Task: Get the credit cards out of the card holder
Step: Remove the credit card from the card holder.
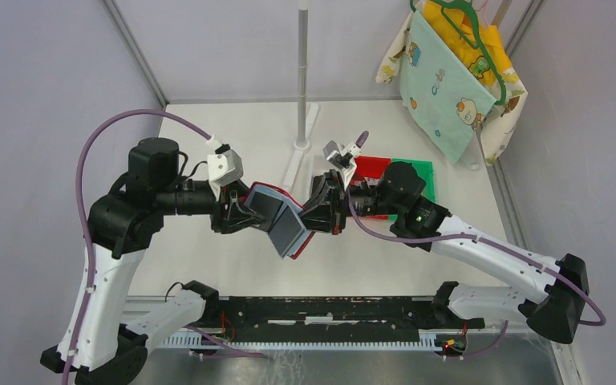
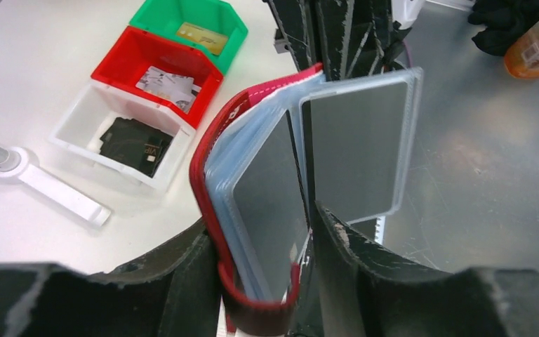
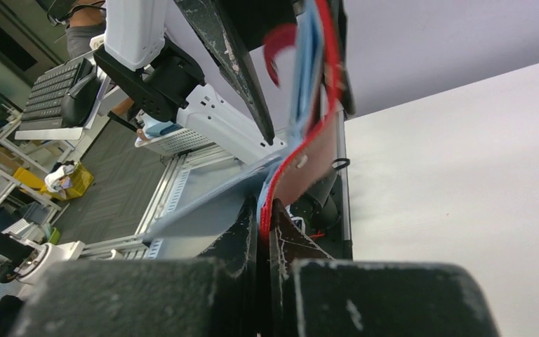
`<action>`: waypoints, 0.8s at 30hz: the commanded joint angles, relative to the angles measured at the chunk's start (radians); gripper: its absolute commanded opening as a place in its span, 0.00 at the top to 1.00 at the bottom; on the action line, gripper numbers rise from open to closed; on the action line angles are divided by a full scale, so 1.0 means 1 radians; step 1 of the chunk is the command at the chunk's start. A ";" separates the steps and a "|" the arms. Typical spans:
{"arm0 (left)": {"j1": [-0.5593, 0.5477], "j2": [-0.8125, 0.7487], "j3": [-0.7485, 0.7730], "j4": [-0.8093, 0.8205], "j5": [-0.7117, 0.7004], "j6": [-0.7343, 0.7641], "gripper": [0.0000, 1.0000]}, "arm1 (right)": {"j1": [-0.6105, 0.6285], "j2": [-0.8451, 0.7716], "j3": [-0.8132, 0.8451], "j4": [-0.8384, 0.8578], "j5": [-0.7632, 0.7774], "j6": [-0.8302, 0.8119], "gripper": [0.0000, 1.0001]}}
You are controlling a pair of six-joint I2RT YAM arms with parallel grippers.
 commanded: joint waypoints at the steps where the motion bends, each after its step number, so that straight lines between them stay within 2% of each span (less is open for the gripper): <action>1: -0.006 -0.012 0.025 -0.044 0.089 0.036 0.54 | -0.004 -0.039 0.021 0.113 0.024 -0.047 1.00; 5: -0.007 -0.010 0.028 -0.019 0.094 0.012 0.76 | -0.004 -0.033 0.025 0.102 0.017 -0.058 0.91; 8: -0.006 -0.020 0.026 0.020 0.054 -0.013 0.91 | -0.004 -0.036 0.019 0.096 0.010 -0.069 0.74; 11: -0.006 -0.029 0.028 0.037 0.032 -0.011 0.97 | -0.006 -0.049 0.030 0.028 0.025 -0.123 0.54; 16: -0.006 -0.023 0.047 -0.002 0.016 0.032 0.98 | -0.019 -0.073 0.136 -0.254 0.158 -0.302 0.24; 18: -0.006 -0.018 0.054 -0.031 0.018 0.058 0.98 | -0.038 -0.088 0.184 -0.344 0.205 -0.360 0.17; 21: -0.007 -0.013 0.052 -0.065 0.029 0.087 0.98 | -0.067 -0.108 0.242 -0.400 0.230 -0.407 0.10; 24: -0.007 -0.008 0.046 -0.090 0.038 0.112 0.98 | -0.069 -0.093 0.293 -0.396 0.205 -0.413 0.07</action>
